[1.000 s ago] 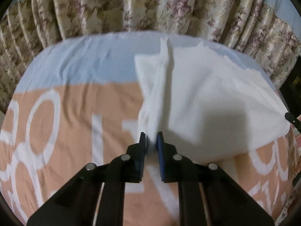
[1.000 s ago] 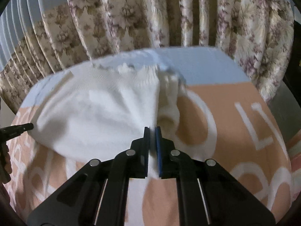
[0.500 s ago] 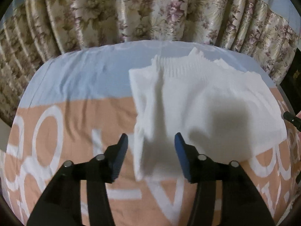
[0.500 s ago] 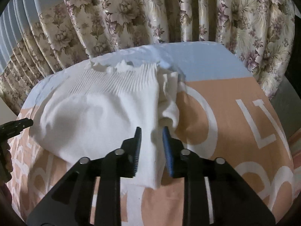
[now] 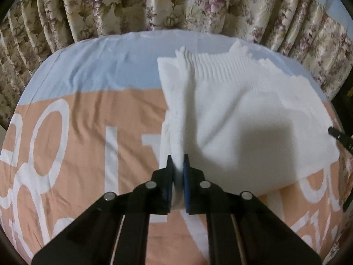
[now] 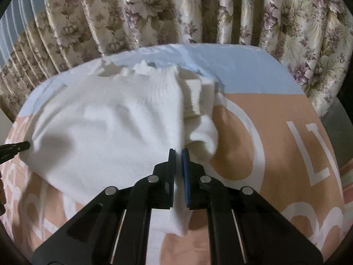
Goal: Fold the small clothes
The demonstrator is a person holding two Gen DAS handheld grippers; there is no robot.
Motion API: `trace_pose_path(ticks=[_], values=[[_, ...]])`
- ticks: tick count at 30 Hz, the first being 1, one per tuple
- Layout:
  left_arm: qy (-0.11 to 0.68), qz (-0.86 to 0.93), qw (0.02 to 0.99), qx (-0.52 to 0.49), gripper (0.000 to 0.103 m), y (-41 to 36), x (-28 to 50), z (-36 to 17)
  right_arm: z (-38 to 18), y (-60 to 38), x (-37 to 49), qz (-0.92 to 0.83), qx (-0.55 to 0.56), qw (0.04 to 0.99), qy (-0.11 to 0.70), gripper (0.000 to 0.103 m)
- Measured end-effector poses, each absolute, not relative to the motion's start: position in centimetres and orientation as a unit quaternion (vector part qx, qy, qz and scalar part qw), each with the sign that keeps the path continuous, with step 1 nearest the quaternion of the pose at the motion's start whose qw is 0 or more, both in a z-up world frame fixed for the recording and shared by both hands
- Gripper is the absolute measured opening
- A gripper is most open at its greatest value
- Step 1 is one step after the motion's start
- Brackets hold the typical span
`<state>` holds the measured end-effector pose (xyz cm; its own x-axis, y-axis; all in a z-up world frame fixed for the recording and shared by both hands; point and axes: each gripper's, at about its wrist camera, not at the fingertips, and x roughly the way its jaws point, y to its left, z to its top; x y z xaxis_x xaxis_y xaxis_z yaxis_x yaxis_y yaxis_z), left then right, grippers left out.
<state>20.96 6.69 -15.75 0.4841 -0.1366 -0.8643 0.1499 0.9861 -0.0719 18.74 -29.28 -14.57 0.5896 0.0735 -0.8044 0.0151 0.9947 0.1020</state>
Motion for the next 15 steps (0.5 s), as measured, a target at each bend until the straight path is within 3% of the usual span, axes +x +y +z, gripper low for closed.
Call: trace_pose_path(ticks=[4, 6, 7, 8, 9, 12, 15], values=[[0.504, -0.082, 0.86, -0.003, 0.015, 6.9, 21.5, -15.6, -15.5, -29.3, 18.5, 0.006, 0.045, 0.884, 0.466, 0.008], [0.497, -0.069, 0.865, 0.003, 0.04, 6.9, 21.6, -14.7, -15.0, -28.8, 18.1, 0.01, 0.034, 0.888, 0.458, 0.013], [0.491, -0.061, 0.869, 0.01, 0.067, 6.9, 21.5, -14.3, -14.5, -28.7, 17.8, 0.021, 0.037, 0.894, 0.445, 0.021], [0.482, -0.058, 0.874, 0.016, 0.073, 6.8, 21.4, -13.7, -13.8, -28.6, 17.4, 0.036, 0.044, 0.902, 0.428, 0.029], [0.471, -0.056, 0.88, 0.026, 0.073, 6.6, 21.2, -12.9, -13.1, -28.4, 17.2, 0.04, 0.045, 0.909, 0.412, 0.044], [0.459, -0.056, 0.886, 0.036, 0.086, 5.7, 21.6, -11.7, -11.6, -27.5, 17.6, 0.045, 0.034, 0.92, 0.388, 0.048], [0.461, -0.058, 0.885, 0.036, 0.089, 4.1, 23.2, -11.5, -11.4, -26.4, 19.5, 0.04, 0.025, 0.92, 0.39, 0.063]])
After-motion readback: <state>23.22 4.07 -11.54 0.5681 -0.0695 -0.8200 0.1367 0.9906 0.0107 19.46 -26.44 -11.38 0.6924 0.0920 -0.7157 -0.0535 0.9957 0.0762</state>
